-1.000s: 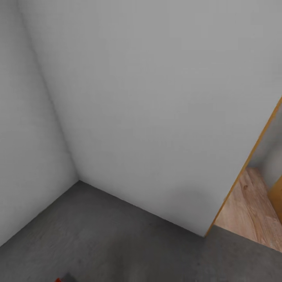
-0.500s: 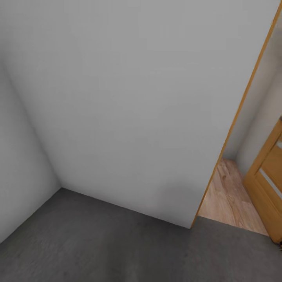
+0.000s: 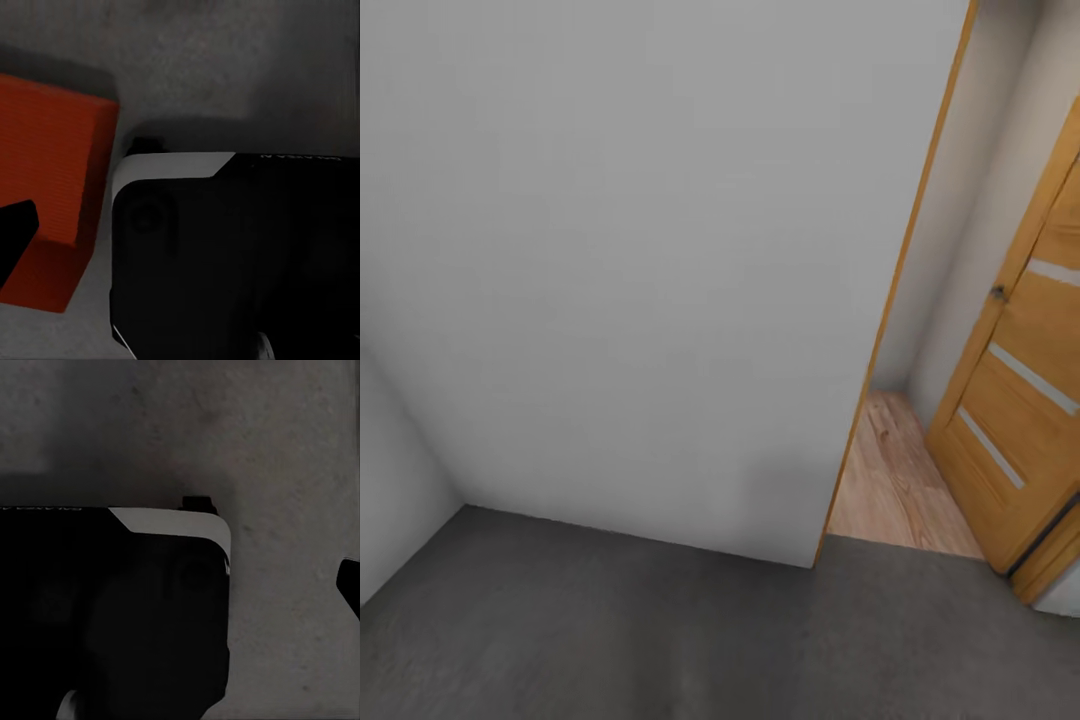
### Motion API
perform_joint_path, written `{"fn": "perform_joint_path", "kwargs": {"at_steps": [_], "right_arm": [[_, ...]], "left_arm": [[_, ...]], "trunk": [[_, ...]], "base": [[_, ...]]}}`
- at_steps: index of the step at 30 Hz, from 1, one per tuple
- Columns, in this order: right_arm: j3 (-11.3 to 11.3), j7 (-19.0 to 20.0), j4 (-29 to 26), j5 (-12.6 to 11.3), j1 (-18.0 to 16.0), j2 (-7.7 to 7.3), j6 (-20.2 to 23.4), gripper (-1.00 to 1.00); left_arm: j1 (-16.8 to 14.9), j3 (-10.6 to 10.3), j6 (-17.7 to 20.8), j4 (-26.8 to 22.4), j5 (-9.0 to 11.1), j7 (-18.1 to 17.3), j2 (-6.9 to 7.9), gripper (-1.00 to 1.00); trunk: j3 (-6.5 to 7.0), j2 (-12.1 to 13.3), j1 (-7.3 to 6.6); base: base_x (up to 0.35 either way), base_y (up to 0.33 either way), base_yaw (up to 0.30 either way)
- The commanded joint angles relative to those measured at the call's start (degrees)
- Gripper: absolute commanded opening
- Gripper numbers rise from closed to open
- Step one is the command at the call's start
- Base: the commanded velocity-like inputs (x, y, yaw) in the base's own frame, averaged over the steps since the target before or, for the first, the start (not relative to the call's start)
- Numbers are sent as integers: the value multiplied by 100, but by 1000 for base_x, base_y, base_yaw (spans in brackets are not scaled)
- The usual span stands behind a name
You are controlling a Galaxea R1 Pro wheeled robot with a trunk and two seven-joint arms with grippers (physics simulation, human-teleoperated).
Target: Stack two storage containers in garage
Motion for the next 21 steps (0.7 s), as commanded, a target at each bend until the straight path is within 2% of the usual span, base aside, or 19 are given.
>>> {"fn": "perform_joint_path", "kwargs": {"at_steps": [1,21], "right_arm": [[-40,-25,17,50,-10,-3,-24,100],[-40,-31,17,42,-9,-7,-62,100]], "left_arm": [[-1,-8,5,-3,30,19,-1,100],[-1,-6,5,-3,31,20,-11,100]], "trunk": [[-9,-9,2],[-9,-9,2]], "base": [[0,0,-290],[0,0,-290]]}}
